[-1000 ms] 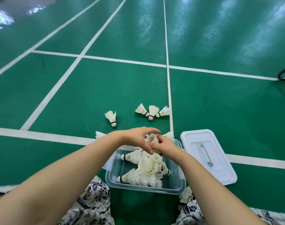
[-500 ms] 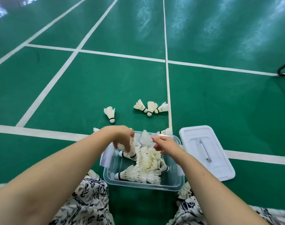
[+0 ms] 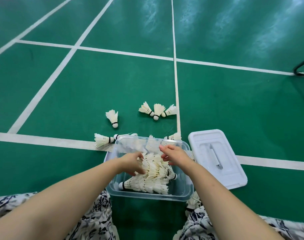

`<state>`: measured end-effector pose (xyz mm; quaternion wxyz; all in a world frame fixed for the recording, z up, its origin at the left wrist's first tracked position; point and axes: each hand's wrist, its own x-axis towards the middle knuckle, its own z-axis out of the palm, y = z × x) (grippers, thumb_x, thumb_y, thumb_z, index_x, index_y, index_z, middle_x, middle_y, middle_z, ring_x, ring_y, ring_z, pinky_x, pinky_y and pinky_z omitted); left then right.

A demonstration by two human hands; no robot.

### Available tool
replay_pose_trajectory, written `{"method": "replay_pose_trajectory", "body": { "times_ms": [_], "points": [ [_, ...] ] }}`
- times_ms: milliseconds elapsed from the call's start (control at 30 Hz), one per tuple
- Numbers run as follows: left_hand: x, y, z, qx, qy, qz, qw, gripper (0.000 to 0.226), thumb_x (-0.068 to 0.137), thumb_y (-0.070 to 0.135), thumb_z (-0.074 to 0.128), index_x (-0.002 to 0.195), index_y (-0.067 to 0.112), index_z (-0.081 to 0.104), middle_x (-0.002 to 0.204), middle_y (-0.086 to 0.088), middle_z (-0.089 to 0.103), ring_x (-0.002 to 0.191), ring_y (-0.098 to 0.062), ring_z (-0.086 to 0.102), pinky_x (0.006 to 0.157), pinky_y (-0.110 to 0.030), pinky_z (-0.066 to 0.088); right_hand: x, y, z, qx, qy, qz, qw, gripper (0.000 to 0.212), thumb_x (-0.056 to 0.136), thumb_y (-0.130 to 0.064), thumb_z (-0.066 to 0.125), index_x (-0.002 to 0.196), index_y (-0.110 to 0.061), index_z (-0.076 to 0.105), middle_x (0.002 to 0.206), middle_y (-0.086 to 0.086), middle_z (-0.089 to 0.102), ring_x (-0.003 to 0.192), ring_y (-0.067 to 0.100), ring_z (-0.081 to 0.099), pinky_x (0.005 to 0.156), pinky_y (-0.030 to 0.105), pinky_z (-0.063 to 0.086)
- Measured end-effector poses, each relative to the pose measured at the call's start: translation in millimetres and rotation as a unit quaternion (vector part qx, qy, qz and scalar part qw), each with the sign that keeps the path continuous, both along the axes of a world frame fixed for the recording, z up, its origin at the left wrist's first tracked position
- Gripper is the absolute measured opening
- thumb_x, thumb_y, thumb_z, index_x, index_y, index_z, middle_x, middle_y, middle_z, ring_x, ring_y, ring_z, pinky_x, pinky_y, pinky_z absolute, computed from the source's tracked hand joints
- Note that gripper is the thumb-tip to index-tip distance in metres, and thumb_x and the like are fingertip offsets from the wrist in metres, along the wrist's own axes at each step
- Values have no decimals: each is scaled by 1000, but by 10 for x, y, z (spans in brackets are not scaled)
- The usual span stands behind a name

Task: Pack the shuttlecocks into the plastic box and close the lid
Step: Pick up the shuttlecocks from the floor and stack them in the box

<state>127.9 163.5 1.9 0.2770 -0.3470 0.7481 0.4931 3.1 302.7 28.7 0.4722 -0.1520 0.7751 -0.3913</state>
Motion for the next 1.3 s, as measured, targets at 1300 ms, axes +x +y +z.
{"method": "replay_pose_trajectory", "body": {
  "times_ms": [1300],
  "points": [
    [-269, -1368, -281, -271, -45, -177, 945, 72, 86, 37, 61, 146, 34, 22, 152, -11, 26, 136, -30, 32, 109, -41, 34, -718, -1153, -143, 192, 119, 186, 956, 38, 92, -32, 52, 127, -20, 48, 99, 4, 49, 77, 18, 50, 68, 32, 53]
  ]
}}
